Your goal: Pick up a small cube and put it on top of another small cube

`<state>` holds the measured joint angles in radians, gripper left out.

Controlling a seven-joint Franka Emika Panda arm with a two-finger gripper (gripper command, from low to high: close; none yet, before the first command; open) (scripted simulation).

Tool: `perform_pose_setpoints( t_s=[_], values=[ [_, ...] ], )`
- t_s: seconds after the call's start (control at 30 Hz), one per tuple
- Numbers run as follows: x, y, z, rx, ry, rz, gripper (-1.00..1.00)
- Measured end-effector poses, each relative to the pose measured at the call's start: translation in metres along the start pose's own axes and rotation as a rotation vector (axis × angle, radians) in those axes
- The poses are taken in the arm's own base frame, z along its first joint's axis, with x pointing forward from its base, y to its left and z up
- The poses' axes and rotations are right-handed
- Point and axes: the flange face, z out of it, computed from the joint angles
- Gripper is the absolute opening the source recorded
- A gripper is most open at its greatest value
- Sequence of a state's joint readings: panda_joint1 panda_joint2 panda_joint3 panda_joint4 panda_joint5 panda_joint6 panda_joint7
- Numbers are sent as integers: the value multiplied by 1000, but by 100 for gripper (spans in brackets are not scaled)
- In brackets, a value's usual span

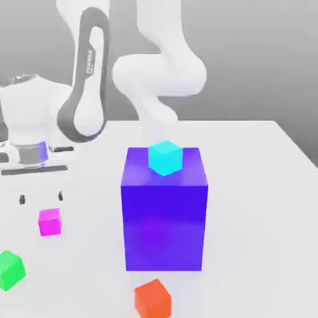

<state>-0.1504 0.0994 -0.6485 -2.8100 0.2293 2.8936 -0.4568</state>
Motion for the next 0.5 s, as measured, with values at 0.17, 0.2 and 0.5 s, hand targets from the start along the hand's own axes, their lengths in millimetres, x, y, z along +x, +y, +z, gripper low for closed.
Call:
perform_pose_setpoints(
  t_s=[0.17, 0.2, 0.5],
  values=[
    [1, 2, 22, -7, 2, -6, 0],
    [1, 2, 27, -7, 1, -6, 0],
    [-4, -2, 58, 5, -8, -1, -100]
  ],
)
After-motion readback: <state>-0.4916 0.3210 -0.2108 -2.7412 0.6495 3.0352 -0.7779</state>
